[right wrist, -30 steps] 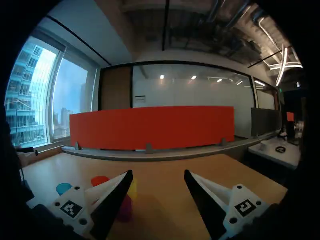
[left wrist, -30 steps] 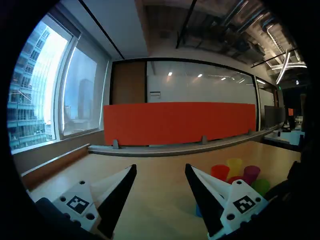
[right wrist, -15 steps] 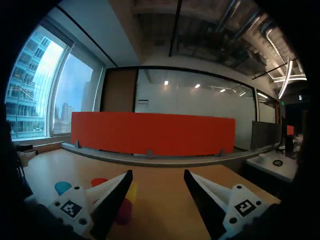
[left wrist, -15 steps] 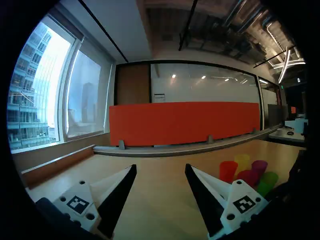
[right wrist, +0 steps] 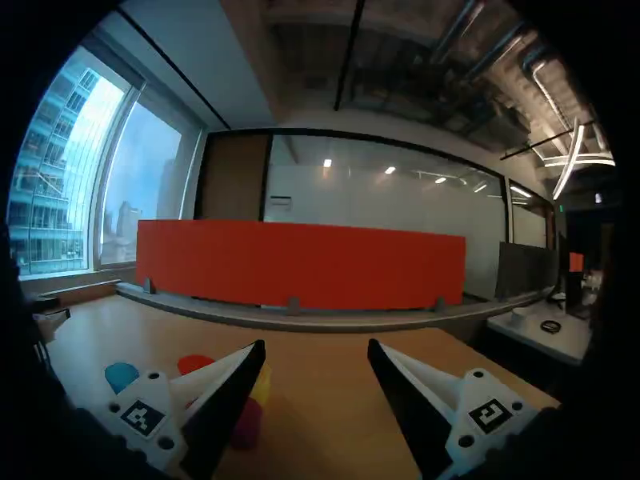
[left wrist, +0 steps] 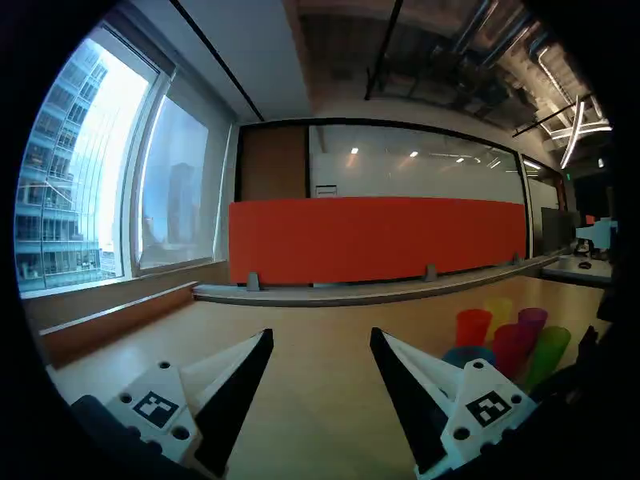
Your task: Pour water
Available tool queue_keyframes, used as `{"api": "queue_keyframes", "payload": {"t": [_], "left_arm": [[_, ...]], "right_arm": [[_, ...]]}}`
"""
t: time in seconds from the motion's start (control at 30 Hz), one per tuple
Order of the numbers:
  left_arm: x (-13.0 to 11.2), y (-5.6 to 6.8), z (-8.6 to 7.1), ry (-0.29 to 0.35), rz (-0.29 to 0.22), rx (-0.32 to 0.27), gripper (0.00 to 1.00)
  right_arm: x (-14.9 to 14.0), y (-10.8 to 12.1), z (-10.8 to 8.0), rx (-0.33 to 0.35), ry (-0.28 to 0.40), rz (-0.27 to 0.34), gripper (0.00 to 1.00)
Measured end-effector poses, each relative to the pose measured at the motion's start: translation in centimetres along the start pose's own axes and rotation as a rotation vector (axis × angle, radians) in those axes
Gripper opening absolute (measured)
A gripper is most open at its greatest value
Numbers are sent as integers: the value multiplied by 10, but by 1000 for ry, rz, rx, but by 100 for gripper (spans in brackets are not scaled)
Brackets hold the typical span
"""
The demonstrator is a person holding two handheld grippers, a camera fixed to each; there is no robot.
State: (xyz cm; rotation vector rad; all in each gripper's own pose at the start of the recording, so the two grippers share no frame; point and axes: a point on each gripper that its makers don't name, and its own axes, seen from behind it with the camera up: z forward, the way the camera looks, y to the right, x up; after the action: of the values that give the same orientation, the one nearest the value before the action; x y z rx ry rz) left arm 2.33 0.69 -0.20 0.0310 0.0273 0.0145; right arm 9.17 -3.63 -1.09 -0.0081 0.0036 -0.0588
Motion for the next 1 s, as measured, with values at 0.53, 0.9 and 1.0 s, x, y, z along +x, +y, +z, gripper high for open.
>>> {"api": "queue_keyframes", "payload": {"t": [0.53, 0.9, 1.0], "left_arm": [[-18, -13, 0, -16, -12, 2, 90], [-20, -12, -1, -14, -18, -1, 90], [-20, -11, -1, -17, -18, -4, 90]], "right_arm": [[-6, -3, 5, -9, -15, 9, 99], [-4, -4, 5, -10, -14, 7, 99], [-4, -5, 4, -9, -13, 6, 99]]}}
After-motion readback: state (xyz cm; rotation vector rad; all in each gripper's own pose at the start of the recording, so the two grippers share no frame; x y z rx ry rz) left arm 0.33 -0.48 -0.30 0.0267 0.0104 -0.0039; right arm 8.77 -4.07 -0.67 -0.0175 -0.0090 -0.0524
